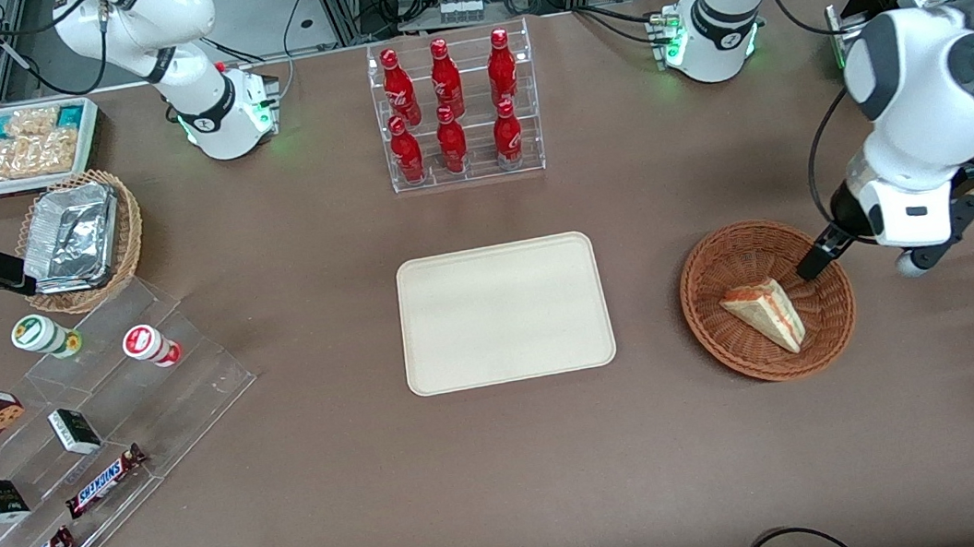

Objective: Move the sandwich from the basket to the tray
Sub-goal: 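Move the left gripper over the wrapped sandwich in the wicker basket, then lower the left gripper and close it on the sandwich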

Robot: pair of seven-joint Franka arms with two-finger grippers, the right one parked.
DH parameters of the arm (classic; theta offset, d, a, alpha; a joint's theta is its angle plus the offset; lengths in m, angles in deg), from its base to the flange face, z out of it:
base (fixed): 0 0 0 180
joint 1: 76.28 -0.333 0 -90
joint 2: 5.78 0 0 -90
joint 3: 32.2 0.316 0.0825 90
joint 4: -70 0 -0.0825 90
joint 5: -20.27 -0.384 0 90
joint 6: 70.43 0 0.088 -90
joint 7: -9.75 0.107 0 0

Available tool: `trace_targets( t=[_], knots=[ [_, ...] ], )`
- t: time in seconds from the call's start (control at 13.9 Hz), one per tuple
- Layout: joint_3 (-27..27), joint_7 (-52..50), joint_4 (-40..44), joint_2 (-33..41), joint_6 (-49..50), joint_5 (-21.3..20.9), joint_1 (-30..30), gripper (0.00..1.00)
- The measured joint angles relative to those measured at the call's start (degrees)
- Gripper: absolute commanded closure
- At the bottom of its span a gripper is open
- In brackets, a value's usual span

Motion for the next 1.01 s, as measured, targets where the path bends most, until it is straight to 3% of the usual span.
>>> trace_targets(
  t=[0.29,1.01],
  knots=[
    [-0.3,-2.7,-5.4,-1.1,-7.2,0.0,0.0,0.0],
    [-0.8,-4.3,-5.8,-10.1,-19.6,0.0,0.2,0.0]
  ],
)
